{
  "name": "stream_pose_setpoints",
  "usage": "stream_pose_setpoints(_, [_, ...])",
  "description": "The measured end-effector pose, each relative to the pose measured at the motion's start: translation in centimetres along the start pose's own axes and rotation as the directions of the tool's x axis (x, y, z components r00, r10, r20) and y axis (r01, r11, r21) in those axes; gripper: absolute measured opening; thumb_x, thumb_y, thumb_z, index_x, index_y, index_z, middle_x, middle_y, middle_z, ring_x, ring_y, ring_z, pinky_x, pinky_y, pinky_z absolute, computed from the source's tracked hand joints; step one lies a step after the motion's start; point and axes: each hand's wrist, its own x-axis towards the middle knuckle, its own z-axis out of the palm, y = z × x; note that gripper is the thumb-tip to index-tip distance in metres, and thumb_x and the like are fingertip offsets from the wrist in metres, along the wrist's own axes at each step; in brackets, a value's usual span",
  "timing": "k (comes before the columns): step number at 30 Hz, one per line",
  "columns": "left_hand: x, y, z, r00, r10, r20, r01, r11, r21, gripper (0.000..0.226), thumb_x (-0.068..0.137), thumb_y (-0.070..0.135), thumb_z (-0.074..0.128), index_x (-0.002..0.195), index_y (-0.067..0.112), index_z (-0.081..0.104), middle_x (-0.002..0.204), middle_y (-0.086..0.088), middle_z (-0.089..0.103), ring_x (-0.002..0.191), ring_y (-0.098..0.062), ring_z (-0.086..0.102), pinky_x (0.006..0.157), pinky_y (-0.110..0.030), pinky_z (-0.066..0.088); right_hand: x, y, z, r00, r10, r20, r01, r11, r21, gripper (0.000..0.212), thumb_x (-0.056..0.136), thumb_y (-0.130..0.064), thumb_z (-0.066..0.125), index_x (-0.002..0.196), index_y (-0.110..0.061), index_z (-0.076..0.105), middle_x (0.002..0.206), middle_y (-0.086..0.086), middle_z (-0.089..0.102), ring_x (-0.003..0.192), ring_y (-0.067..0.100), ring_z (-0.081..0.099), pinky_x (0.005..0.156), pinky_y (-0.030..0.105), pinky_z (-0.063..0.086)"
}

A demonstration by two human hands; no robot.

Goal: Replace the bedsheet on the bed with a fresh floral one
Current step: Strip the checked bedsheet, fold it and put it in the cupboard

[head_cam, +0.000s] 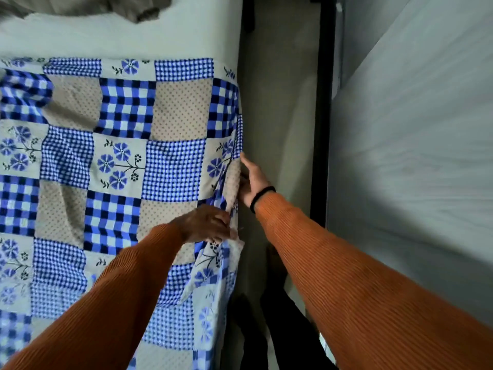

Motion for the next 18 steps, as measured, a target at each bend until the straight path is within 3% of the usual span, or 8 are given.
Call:
stream_pose_setpoints(4, [0.7, 1.1, 0.2, 0.993, -0.005, 0.118, -0.005, 0.996, 0.086, 0.027, 0.085, 0.031, 0.082, 0.093, 0.011, 0.067, 0.087, 0.003, 0.076, 0.081, -0.011, 0.072, 0.076, -0.027, 0.054, 2.1, -3.7, 0.5, 0.999, -0.037, -0.004, 0.037, 0.998, -0.043, 0.024, 0.094, -0.029, 0.071, 0.102, -0.006, 0.069, 0.091, 0.009, 0.074, 0.085, 0.023, 0.068, 0.082, 0.038, 0.058])
stream_pose_setpoints(5, [0.8, 1.6, 0.1, 0.992, -0.024, 0.122, 0.005, 0.989, 0.149, 0.028, 0.086, 0.034, 0.081, 0.1, 0.014, 0.067, 0.091, 0.006, 0.076, 0.083, -0.007, 0.072, 0.076, -0.023, 0.052, 3.0, -4.5, 0.6, 0.998, -0.064, -0.016, 0.063, 0.997, -0.049, 0.033, 0.09, -0.029, 0.075, 0.112, -0.005, 0.068, 0.098, 0.01, 0.074, 0.09, 0.024, 0.069, 0.084, 0.04, 0.058])
stream_pose_setpoints(8, [1.8, 2.4, -0.1, 0.985, -0.078, 0.152, 0.041, 0.971, 0.237, 0.032, 0.088, 0.033, 0.078, 0.109, 0.012, 0.065, 0.104, 0.002, 0.076, 0.086, -0.004, 0.071, 0.071, -0.018, 0.05, 6.8, -6.2, 0.5, 0.986, -0.152, -0.063, 0.15, 0.988, -0.031, 0.092, 0.068, -0.029, 0.089, 0.148, -0.013, 0.047, 0.13, 0.011, 0.065, 0.114, 0.028, 0.066, 0.101, 0.05, 0.054])
stream_pose_setpoints(9, [2.2, 2.6, -0.1, 0.981, -0.093, 0.169, 0.047, 0.965, 0.258, 0.03, 0.088, 0.032, 0.078, 0.107, 0.013, 0.065, 0.106, 0.0, 0.076, 0.087, -0.006, 0.072, 0.07, -0.019, 0.051, 7.8, -7.1, 0.5, 0.981, -0.182, -0.073, 0.183, 0.983, -0.003, 0.093, 0.07, -0.024, 0.089, 0.151, -0.015, 0.043, 0.13, 0.009, 0.063, 0.117, 0.029, 0.064, 0.104, 0.052, 0.052])
stream_pose_setpoints(14, [4.0, 3.2, -0.3, 0.976, -0.152, 0.158, 0.091, 0.937, 0.337, 0.039, 0.09, 0.032, 0.077, 0.122, 0.014, 0.063, 0.117, -0.002, 0.073, 0.085, -0.008, 0.072, 0.084, -0.026, 0.057, 8.1, -12.7, 2.5, 0.957, -0.29, -0.023, 0.291, 0.953, 0.091, 0.073, 0.086, -0.002, 0.073, 0.15, -0.018, 0.041, 0.131, 0.015, 0.058, 0.123, 0.033, 0.059, 0.109, 0.055, 0.045])
stream_pose_setpoints(16, [4.9, 3.3, -0.3, 0.979, -0.151, 0.137, 0.091, 0.925, 0.37, 0.041, 0.089, 0.032, 0.077, 0.124, 0.015, 0.062, 0.12, -0.001, 0.071, 0.089, -0.009, 0.072, 0.086, -0.028, 0.058, 9.3, -14.3, 2.9, 0.944, -0.328, 0.023, 0.323, 0.939, 0.118, 0.053, 0.087, 0.001, 0.07, 0.135, -0.017, 0.056, 0.132, 0.016, 0.062, 0.123, 0.034, 0.06, 0.111, 0.054, 0.045])
stream_pose_setpoints(18, [5.6, 3.3, -0.4, 0.978, -0.161, 0.129, 0.094, 0.905, 0.415, 0.043, 0.09, 0.03, 0.077, 0.126, 0.016, 0.06, 0.122, 0.001, 0.069, 0.085, -0.006, 0.07, 0.071, -0.018, 0.055, 9.9, -15.3, 3.3, 0.922, -0.385, 0.037, 0.373, 0.911, 0.175, 0.032, 0.083, 0.003, 0.07, 0.108, -0.017, 0.071, 0.133, 0.016, 0.064, 0.124, 0.035, 0.06, 0.113, 0.053, 0.044])
